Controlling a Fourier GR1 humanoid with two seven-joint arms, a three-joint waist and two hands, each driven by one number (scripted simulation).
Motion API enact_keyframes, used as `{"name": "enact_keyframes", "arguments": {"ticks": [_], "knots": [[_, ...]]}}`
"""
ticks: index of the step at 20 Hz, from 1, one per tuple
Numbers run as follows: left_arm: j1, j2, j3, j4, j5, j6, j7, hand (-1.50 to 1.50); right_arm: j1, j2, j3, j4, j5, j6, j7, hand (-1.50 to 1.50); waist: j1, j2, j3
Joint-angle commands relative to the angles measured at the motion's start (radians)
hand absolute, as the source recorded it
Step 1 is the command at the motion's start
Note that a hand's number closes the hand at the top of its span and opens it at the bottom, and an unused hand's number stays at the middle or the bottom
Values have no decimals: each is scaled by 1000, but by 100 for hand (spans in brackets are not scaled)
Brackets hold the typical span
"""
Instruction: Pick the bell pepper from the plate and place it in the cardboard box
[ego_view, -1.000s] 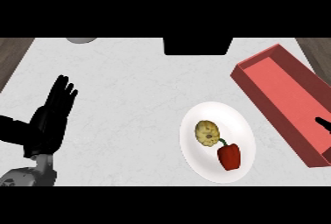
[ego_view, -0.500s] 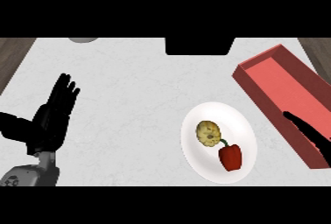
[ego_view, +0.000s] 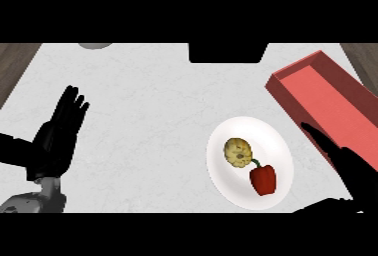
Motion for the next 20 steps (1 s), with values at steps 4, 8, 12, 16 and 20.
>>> {"name": "enact_keyframes", "arguments": {"ticks": [4, 8, 12, 16, 20], "knots": [[47, -51, 1, -4, -41, -14, -34, 0, 37, 104, -42, 73, 83, 64, -50, -150, -3, 0, 0], [64, -82, -18, -18, -71, -8, -37, 0, 67, 188, 44, 36, 243, 14, -22, -150, -4, -1, 0], [-3, -75, 31, 31, -64, -33, -17, 0, 54, 270, 23, 172, 280, 18, -126, -150, -5, 0, 0], [-76, -44, 91, 94, -52, -70, -1, 0, 37, 319, 19, 206, 308, 52, -128, -150, -5, 0, 0], [51, -74, 69, -36, -60, -90, 0, 0, 56, 350, -21, 227, 332, 80, -162, -150, -2, 0, 0]]}}
